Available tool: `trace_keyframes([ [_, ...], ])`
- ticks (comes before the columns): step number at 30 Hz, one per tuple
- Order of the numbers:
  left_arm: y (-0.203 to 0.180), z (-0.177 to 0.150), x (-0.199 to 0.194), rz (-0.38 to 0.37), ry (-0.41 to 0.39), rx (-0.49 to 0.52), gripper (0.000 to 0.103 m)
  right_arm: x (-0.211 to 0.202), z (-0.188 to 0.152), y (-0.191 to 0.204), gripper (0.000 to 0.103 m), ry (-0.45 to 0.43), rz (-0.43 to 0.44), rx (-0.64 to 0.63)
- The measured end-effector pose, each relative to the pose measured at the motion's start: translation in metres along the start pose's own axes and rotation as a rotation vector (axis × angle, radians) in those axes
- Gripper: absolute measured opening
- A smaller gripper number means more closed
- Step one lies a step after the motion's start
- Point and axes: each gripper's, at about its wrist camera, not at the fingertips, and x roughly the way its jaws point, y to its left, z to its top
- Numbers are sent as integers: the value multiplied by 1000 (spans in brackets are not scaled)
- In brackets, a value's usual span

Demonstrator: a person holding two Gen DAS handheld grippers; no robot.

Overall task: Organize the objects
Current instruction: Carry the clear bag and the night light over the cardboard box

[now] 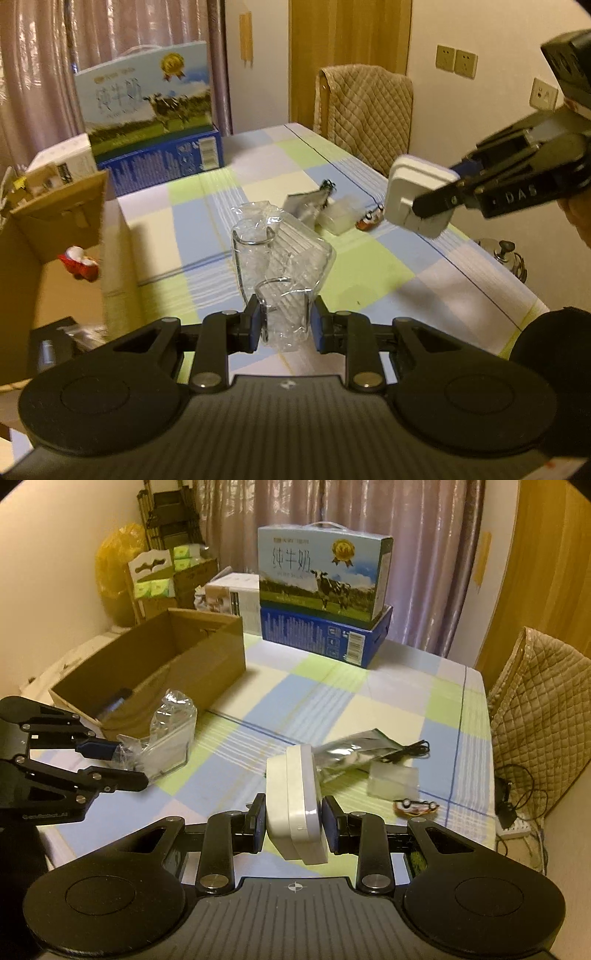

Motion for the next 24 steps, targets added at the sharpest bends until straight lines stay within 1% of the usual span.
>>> trace_keyframes([
  [6,9,0,-30,10,-15,6,22,-11,-1,36,28,-17,22,5],
  [14,23,-7,-66,27,-31,-12,22,-18,-5,78,28,-47,39,36],
  [24,38,-19,-96,51,-40,-36,22,-21,2,104,28,-77,64,38],
])
